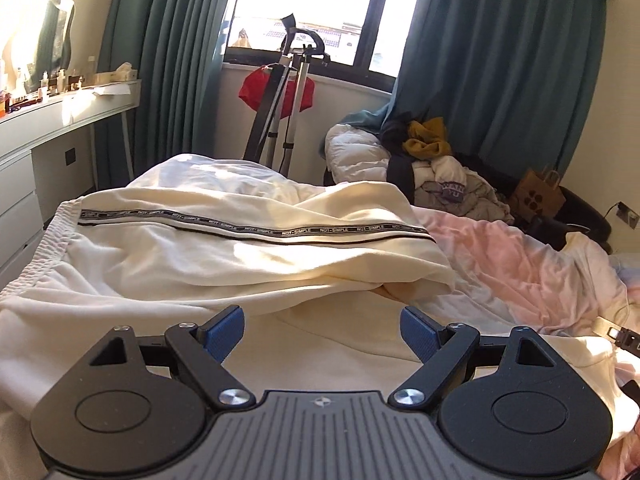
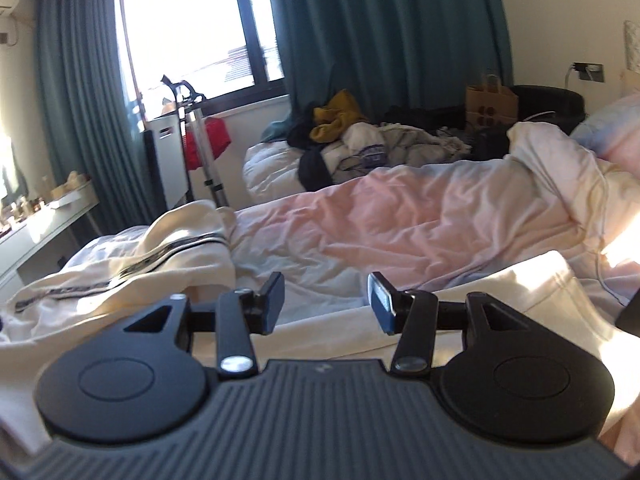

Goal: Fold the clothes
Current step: 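Release the sweatpants with both grippers and pull back, then grasp the sweatpants leg with the right gripper and fold it toward the left gripper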

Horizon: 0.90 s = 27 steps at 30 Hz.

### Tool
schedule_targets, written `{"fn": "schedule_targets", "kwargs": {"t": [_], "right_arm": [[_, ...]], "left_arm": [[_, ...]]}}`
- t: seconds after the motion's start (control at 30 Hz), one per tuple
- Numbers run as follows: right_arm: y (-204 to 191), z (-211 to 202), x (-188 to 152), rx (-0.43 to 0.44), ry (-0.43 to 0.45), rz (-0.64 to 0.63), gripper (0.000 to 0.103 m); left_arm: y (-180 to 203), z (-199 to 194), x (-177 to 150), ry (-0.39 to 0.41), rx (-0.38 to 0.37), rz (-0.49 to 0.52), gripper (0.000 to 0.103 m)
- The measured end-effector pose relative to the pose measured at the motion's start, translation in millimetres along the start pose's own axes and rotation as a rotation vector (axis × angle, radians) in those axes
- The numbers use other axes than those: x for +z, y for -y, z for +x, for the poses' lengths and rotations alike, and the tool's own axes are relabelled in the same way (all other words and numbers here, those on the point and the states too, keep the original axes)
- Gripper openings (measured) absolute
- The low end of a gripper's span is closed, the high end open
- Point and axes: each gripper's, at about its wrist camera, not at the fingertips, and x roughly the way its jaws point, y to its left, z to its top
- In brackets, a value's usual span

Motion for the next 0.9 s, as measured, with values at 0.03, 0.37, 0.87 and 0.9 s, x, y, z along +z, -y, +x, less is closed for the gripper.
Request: {"fn": "schedule_targets", "kwargs": {"t": [0.03, 0.37, 0.87, 0.9], "right_arm": [[-6.6, 1.3, -2.3, 0.024, -0.006, -0.014, 0.05], [-26.9, 49.1, -13.0, 0.191, -0.107, 0.034, 0.05], [-51.5, 247.7, 6.0, 0.31, -0.223, 0.364, 0.081], [-53.7, 256.0, 3.6, 0.314, -0.23, 0.377, 0.081]], "left_arm": [[2.9, 7.8, 1.1, -0.003, 0.005, 0.004, 0.087], [-12.1, 67.6, -10.9, -0.07, -0.02, -0.011, 0.087], [-65.3, 137.5, -26.2, -0.094, -0.173, -0.069, 0.087], [-67.6, 141.0, -26.9, -0.095, -0.186, -0.071, 0.087]]}}
